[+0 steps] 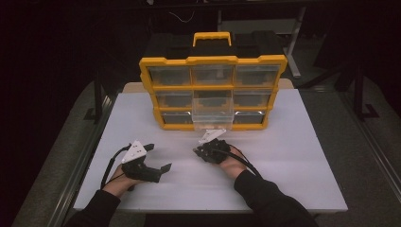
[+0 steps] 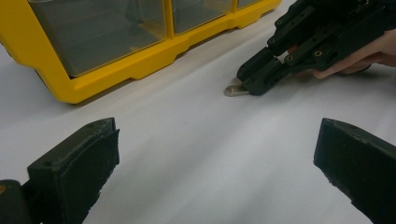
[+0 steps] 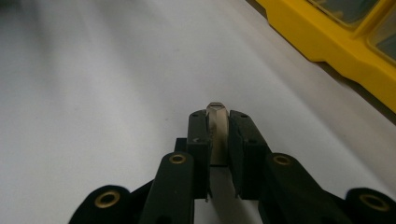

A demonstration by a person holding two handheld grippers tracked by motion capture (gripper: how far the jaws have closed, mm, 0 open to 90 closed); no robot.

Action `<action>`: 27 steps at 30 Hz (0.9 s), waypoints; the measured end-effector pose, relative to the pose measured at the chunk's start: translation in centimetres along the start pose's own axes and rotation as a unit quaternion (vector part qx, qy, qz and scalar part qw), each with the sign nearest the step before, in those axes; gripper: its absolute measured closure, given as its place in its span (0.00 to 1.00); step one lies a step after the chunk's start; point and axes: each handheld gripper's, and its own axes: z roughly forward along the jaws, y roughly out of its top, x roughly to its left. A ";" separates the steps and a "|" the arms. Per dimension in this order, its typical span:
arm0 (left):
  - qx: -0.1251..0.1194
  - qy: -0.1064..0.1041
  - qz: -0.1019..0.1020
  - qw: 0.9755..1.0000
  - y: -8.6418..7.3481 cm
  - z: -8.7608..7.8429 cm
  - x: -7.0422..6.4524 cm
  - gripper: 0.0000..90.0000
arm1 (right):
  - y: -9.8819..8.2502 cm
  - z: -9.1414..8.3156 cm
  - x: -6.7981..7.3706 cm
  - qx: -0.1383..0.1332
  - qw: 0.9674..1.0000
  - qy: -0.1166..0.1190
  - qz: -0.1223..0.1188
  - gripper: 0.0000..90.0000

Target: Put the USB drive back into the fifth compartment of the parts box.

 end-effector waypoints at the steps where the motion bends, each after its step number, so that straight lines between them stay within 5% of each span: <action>1: 0.000 0.000 0.000 1.000 0.0 0.0 0.0 0.00 | 0.0 -0.1 0.0 -0.001 1.000 0.000 0.000 0.86; 27: 0.002 -0.001 0.002 1.000 0.0 0.0 0.0 0.00 | 0.3 -4.0 0.1 -0.019 0.999 0.037 -0.002 0.86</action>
